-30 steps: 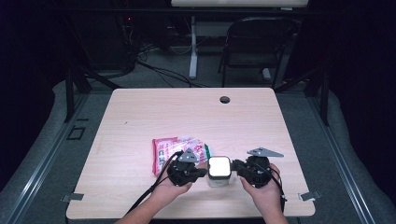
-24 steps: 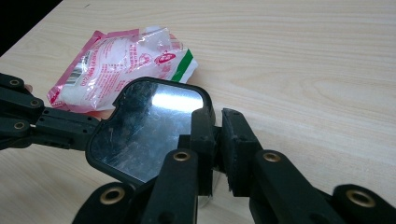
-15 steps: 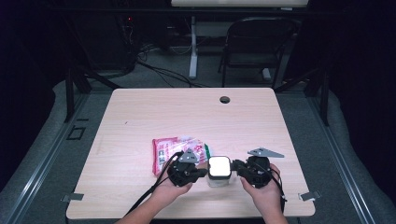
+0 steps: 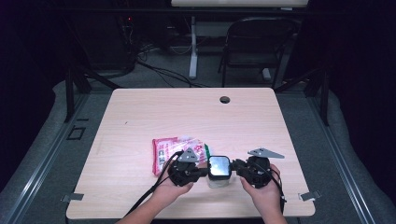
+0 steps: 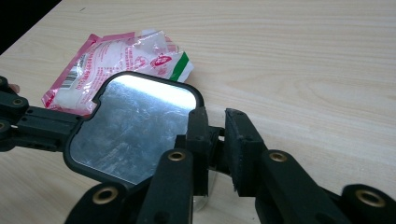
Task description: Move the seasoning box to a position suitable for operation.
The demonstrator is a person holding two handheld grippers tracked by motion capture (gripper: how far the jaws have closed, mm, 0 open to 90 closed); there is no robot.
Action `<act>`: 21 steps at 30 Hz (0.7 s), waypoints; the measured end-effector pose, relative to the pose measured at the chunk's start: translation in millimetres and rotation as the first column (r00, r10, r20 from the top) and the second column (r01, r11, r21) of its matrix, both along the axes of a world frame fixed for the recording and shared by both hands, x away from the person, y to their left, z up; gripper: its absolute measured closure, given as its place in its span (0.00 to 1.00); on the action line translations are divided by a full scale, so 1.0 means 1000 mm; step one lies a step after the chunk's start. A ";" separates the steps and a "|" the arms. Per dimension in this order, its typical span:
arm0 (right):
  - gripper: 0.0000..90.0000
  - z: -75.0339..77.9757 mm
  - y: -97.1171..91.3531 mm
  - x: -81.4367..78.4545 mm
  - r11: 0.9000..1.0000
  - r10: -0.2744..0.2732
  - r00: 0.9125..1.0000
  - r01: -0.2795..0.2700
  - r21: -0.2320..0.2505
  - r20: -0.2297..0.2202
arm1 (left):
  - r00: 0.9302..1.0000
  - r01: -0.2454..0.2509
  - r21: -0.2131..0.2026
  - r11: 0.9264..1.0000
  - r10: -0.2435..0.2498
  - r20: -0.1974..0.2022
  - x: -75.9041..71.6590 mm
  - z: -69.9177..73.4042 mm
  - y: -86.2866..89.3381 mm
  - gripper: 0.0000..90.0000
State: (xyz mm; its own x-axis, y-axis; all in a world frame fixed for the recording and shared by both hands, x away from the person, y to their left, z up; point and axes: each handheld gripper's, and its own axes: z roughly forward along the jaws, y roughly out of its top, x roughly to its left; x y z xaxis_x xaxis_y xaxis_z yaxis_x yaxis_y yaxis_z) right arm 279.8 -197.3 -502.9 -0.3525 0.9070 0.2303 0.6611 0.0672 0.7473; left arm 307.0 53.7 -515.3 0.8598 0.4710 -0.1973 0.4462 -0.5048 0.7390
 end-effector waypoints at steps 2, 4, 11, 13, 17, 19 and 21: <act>0.86 0.000 -0.001 -0.001 1.000 0.004 1.000 -0.004 -0.001 0.000 | 1.000 -0.002 -0.004 1.000 0.002 0.001 0.000 0.001 0.000 1.00; 0.85 0.002 -0.001 -0.001 1.000 0.012 1.000 -0.012 -0.003 -0.005 | 1.000 -0.002 -0.005 1.000 0.002 -0.001 0.001 0.002 0.001 1.00; 0.79 0.012 0.001 -0.007 0.998 0.063 0.998 -0.063 0.000 -0.006 | 1.000 0.001 -0.012 1.000 -0.001 0.009 0.003 0.009 -0.001 1.00; 0.76 0.015 0.002 -0.009 0.997 0.075 0.997 -0.075 -0.002 0.006 | 1.000 0.003 -0.014 1.000 -0.002 0.014 0.003 0.010 -0.002 1.00; 0.69 0.016 0.002 -0.020 0.992 0.120 0.992 -0.119 -0.029 0.034 | 1.000 0.006 -0.019 1.000 -0.006 0.014 0.005 0.012 -0.003 1.00; 0.68 0.015 0.002 -0.025 0.993 0.117 0.992 -0.116 -0.035 0.046 | 1.000 0.004 -0.025 1.000 -0.004 0.012 0.005 0.012 -0.004 1.00; 0.65 0.012 0.001 -0.028 0.993 0.120 0.991 -0.119 -0.023 0.052 | 1.000 0.008 -0.023 1.000 -0.007 0.010 0.005 0.013 -0.006 1.00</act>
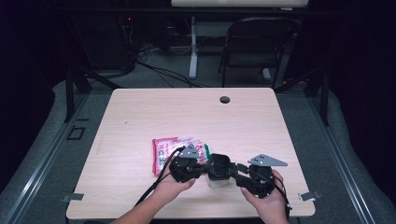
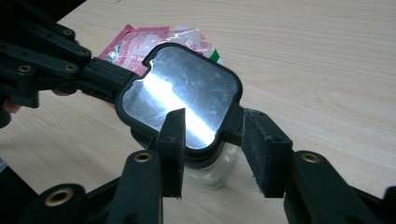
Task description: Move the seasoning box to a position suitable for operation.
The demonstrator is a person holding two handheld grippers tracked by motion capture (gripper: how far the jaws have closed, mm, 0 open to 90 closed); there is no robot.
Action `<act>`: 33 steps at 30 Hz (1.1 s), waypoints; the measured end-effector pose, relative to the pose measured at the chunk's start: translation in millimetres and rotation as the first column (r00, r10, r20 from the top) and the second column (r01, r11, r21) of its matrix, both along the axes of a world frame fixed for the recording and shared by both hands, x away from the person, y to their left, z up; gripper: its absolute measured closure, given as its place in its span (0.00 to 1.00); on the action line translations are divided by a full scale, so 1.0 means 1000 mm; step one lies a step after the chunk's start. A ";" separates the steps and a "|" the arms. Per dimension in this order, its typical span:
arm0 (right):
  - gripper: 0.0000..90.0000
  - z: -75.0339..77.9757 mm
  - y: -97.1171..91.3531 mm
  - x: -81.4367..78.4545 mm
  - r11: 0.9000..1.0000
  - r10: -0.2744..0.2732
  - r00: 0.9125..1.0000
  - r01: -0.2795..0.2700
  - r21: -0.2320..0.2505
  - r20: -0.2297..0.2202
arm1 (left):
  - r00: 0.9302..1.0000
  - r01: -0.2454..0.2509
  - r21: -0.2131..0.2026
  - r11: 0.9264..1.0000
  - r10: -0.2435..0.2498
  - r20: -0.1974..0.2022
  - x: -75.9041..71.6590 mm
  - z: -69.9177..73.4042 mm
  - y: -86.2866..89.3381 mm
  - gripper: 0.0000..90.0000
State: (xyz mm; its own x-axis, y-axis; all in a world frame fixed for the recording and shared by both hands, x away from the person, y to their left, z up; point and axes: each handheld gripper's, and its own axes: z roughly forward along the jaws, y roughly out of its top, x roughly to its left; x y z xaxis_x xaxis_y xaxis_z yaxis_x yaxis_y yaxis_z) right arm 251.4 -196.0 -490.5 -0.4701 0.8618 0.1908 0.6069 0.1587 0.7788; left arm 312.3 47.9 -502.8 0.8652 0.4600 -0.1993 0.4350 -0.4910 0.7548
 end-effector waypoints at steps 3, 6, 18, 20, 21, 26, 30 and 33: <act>0.61 -0.003 0.001 -0.004 1.000 0.019 1.000 -0.019 -0.004 0.005 | 1.000 0.004 -0.005 1.000 -0.004 -0.001 0.001 0.001 -0.003 1.00; 0.59 -0.006 0.002 -0.009 0.999 0.031 0.999 -0.031 -0.007 0.009 | 1.000 0.008 -0.009 1.000 -0.008 0.002 0.001 0.003 -0.004 1.00; 0.50 -0.013 0.009 -0.014 0.998 0.054 0.998 -0.052 -0.043 0.027 | 1.000 0.019 -0.033 0.999 -0.019 0.010 0.002 0.009 -0.009 1.00; 0.49 -0.014 0.011 -0.014 0.997 0.052 0.998 -0.050 -0.056 0.031 | 1.000 0.022 -0.034 0.999 -0.021 0.011 0.002 0.011 -0.010 1.00; 0.48 -0.014 0.011 -0.014 0.997 0.053 0.998 -0.052 -0.055 0.032 | 1.000 0.023 -0.034 0.999 -0.023 0.016 0.001 0.011 -0.010 1.00; 0.47 -0.015 0.016 -0.013 0.996 0.055 0.998 -0.051 -0.075 0.041 | 1.000 0.020 -0.038 0.999 -0.020 0.017 0.001 0.011 -0.011 1.00; 0.47 -0.016 0.020 -0.011 0.995 0.050 0.997 -0.044 -0.091 0.065 | 1.000 0.021 -0.040 0.999 -0.020 0.017 0.001 0.012 -0.011 1.00; 0.47 -0.016 0.021 -0.010 0.995 0.049 0.996 -0.042 -0.094 0.069 | 1.000 0.021 -0.039 0.999 -0.021 0.018 0.000 0.012 -0.011 1.00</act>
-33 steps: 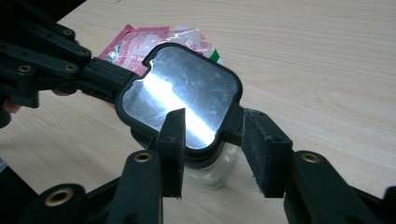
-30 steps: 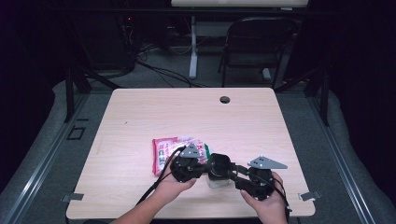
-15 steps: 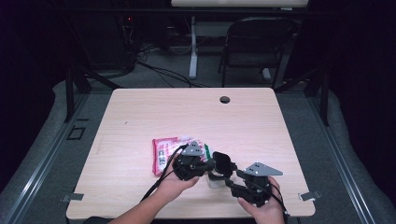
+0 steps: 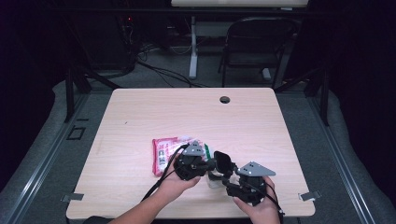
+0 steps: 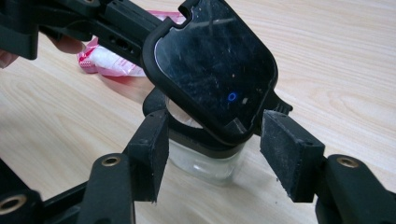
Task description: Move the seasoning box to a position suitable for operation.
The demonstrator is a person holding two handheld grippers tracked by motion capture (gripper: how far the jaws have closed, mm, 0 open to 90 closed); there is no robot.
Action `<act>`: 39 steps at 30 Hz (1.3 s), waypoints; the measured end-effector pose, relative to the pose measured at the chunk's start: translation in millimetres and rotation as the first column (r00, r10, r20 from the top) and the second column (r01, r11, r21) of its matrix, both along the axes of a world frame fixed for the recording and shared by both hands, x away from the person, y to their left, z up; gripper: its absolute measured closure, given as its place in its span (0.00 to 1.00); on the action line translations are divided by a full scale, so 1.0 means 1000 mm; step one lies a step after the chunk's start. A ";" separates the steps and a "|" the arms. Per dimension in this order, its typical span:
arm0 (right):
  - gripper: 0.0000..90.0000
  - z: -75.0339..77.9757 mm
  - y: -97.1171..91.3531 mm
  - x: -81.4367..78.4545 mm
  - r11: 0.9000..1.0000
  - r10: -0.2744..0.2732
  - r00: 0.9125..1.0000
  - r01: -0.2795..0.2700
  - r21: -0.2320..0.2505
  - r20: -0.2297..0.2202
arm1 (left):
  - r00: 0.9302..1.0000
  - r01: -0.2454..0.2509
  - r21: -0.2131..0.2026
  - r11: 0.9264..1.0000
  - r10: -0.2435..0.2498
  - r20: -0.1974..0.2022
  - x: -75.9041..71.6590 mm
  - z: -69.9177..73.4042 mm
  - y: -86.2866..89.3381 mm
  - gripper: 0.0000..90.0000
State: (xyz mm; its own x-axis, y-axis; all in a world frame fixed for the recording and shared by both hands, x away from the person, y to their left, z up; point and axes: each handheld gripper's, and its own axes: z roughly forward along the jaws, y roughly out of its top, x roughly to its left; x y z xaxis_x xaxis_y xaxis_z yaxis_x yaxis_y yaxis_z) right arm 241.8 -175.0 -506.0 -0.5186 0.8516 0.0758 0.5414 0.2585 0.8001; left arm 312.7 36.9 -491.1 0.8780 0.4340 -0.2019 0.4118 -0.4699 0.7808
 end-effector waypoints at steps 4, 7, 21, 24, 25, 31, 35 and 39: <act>0.48 -0.001 0.004 0.003 1.000 -0.003 1.000 0.003 -0.004 0.027 | 1.000 -0.004 0.000 1.000 0.004 0.003 -0.001 0.000 0.000 1.00; 0.49 -0.001 0.006 0.004 1.000 -0.014 0.999 0.015 -0.009 0.045 | 1.000 0.002 -0.003 1.000 -0.002 -0.002 -0.001 0.000 0.001 1.00; 0.52 -0.002 0.004 0.005 1.000 -0.020 0.999 0.020 0.004 0.037 | 0.999 -0.042 0.025 0.999 0.042 0.016 0.002 -0.008 0.004 0.96; 0.52 -0.001 0.003 0.006 1.000 -0.017 0.999 0.016 0.004 0.033 | 0.998 -0.057 0.039 0.998 0.056 0.016 0.005 -0.012 0.006 0.94; 0.53 -0.001 0.003 0.006 1.000 -0.018 0.999 0.018 0.007 0.035 | 0.998 -0.064 0.037 0.997 0.063 0.019 0.006 -0.013 0.006 0.93; 0.55 0.000 0.001 0.005 1.000 -0.021 0.999 0.020 0.009 0.036 | 0.995 -0.095 0.054 0.994 0.093 0.034 0.008 -0.016 0.007 0.90; 0.56 0.000 0.001 0.005 1.000 -0.024 0.999 0.023 0.017 0.035 | 0.994 -0.107 0.061 0.992 0.105 0.033 0.009 -0.019 0.008 0.86; 0.56 0.000 0.001 0.005 1.000 -0.024 0.999 0.023 0.019 0.035 | 0.993 -0.119 0.049 0.992 0.117 0.030 0.010 -0.021 0.008 0.84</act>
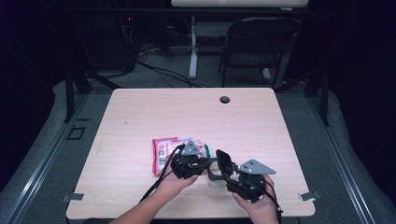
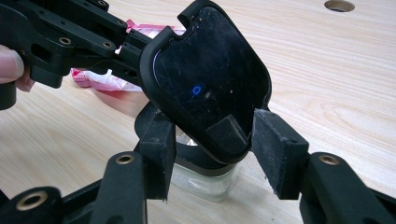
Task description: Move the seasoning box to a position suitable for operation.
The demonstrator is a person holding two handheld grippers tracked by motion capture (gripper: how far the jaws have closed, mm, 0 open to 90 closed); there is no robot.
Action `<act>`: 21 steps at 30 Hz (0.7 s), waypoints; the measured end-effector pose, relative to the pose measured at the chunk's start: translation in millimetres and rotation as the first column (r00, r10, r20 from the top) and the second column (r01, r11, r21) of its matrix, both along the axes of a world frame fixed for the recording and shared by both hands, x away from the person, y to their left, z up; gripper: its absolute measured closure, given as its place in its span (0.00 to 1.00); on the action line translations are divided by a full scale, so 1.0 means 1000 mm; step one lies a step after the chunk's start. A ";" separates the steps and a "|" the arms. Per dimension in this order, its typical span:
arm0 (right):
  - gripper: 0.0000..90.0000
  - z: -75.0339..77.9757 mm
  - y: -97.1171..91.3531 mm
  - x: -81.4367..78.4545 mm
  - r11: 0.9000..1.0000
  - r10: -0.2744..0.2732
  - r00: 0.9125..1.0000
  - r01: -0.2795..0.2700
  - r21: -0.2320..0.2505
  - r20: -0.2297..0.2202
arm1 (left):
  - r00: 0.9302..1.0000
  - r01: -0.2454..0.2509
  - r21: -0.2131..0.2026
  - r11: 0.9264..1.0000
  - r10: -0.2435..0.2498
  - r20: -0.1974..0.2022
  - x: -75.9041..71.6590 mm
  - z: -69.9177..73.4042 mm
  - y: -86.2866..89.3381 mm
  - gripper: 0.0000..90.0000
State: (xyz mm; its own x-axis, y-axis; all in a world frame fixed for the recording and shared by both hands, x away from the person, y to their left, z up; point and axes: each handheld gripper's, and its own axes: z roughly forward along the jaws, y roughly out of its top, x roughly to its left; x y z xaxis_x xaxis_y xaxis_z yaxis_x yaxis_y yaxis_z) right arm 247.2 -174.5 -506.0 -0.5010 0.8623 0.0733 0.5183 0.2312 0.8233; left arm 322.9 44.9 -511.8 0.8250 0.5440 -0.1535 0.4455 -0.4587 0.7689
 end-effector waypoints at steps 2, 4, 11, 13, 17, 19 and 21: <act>0.56 0.000 0.000 0.000 1.000 -0.001 1.000 0.001 0.000 0.000 | 1.000 -0.001 -0.002 1.000 0.001 0.000 0.000 0.000 0.000 0.84; 0.56 0.000 0.000 0.000 1.000 -0.001 1.000 0.001 0.000 0.000 | 1.000 0.001 0.002 1.000 -0.001 0.000 0.000 0.000 0.000 0.84; 0.57 0.000 -0.001 0.000 1.000 -0.002 1.000 0.002 -0.003 -0.001 | 1.000 -0.014 0.008 1.000 0.014 0.007 -0.001 -0.002 -0.001 0.80; 0.57 0.000 -0.001 0.000 1.000 -0.001 1.000 0.001 0.000 0.002 | 1.000 -0.005 0.002 1.000 0.005 0.005 -0.001 -0.002 -0.001 0.81; 0.59 0.001 -0.002 -0.001 1.000 -0.006 1.000 0.006 0.010 0.000 | 1.000 -0.002 0.011 1.000 0.002 0.013 -0.001 -0.002 -0.001 0.81; 0.60 0.002 -0.003 -0.001 1.000 -0.003 1.000 0.003 0.012 -0.001 | 1.000 -0.003 0.010 1.000 0.003 0.014 -0.002 -0.002 -0.002 0.81; 0.62 0.002 -0.004 -0.001 1.000 -0.005 1.000 0.005 0.020 0.000 | 1.000 -0.003 0.011 1.000 0.003 0.016 -0.002 -0.002 -0.002 0.81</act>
State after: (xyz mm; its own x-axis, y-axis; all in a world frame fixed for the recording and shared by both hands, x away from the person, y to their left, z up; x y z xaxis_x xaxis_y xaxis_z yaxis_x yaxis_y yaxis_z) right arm 245.7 -178.3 -504.2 -0.4968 0.8632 0.0901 0.5190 0.2123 0.8280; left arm 321.1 43.2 -513.4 0.8258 0.5477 -0.1341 0.4343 -0.4660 0.7709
